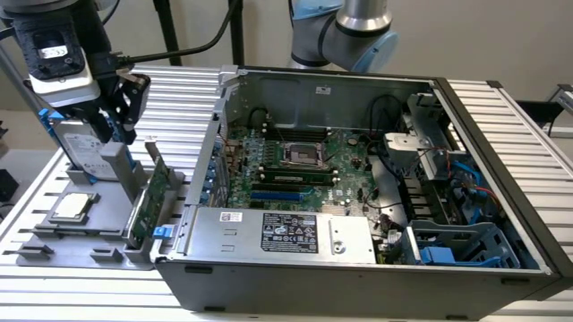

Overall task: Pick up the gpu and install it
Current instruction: 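Pick up the gpu and move the gpu toward the slot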

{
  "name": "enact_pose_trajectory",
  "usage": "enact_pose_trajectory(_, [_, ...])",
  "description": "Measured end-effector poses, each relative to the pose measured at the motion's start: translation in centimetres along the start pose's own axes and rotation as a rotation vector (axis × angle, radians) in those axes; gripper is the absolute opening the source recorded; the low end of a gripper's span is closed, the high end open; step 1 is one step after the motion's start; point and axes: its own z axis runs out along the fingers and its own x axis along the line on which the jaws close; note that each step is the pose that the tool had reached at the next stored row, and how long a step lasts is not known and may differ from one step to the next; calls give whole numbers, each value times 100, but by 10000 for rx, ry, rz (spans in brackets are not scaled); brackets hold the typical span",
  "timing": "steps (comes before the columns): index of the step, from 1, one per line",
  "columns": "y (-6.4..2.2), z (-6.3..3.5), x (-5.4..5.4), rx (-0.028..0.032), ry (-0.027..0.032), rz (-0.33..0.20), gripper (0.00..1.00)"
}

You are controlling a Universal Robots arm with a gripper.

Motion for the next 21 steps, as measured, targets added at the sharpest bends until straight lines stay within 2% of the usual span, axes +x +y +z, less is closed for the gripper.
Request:
enact_pose_trajectory(2, [0,9,1,38,-5,-1,48])
enact_pose_trajectory(5, [-12,60,4,54,-4,-2,48])
enact_pose_trajectory(21, [-87,349,15,54,-5,-1,48])
